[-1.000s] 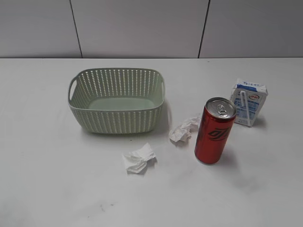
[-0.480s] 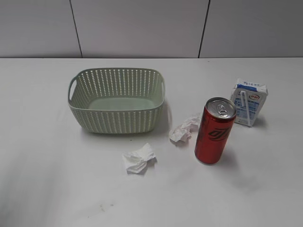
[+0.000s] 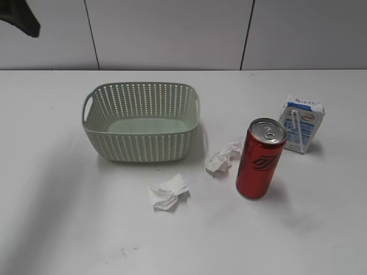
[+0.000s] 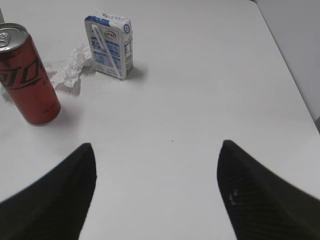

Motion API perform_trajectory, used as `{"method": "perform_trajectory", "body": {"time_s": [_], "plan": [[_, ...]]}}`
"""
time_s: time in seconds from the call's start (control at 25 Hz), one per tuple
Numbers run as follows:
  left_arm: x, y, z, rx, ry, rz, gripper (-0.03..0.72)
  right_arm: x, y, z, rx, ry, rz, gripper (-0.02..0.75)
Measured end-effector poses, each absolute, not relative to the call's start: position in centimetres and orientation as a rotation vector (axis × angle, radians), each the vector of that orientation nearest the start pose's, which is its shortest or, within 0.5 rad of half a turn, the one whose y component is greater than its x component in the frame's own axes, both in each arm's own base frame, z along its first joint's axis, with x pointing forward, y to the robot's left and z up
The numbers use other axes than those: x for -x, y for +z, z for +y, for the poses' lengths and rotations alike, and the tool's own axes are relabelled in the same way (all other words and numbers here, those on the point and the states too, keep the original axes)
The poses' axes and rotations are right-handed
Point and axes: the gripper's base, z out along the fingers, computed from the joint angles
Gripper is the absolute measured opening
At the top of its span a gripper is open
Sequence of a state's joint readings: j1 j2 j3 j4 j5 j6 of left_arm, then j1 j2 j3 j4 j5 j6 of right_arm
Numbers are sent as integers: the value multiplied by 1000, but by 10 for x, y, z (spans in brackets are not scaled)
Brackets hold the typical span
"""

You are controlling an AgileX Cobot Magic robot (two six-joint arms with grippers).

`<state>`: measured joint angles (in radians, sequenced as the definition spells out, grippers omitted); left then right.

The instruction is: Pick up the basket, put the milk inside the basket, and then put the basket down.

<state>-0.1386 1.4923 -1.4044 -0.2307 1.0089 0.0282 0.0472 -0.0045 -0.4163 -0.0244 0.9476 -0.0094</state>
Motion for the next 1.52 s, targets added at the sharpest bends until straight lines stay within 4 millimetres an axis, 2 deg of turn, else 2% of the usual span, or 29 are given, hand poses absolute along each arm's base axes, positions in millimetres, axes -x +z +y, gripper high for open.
{"method": "perform_trajectory", "body": {"time_s": [0.08,0.36,0.48,0.88,1.16,1.28,1.4,1.52], "plan": [[-324,345,-75,-162,-317,2605,573,-8,263,-1,59,-5,2009,589],[-358,289,-117,-188,-207,2770,571,-8,263,-1,58,-4,2009,589],[-371,266,-125,-168,-202,2818,571,-8,263,-1,58,-4,2009,589],[-405,200,-136,-145,-178,2928,571,-8,263,-1,58,-4,2009,589],[-417,169,-140,-138,-171,2962,571,-8,263,-1,58,-3,2009,589],[-418,162,-141,-132,-169,2968,561,-8,263,-1,58,-3,2009,589],[-419,157,-141,-132,-166,2978,506,-8,263,-1,58,-3,2009,589],[-419,156,-141,-132,-165,2980,393,-8,263,-1,58,-3,2009,589]]}}
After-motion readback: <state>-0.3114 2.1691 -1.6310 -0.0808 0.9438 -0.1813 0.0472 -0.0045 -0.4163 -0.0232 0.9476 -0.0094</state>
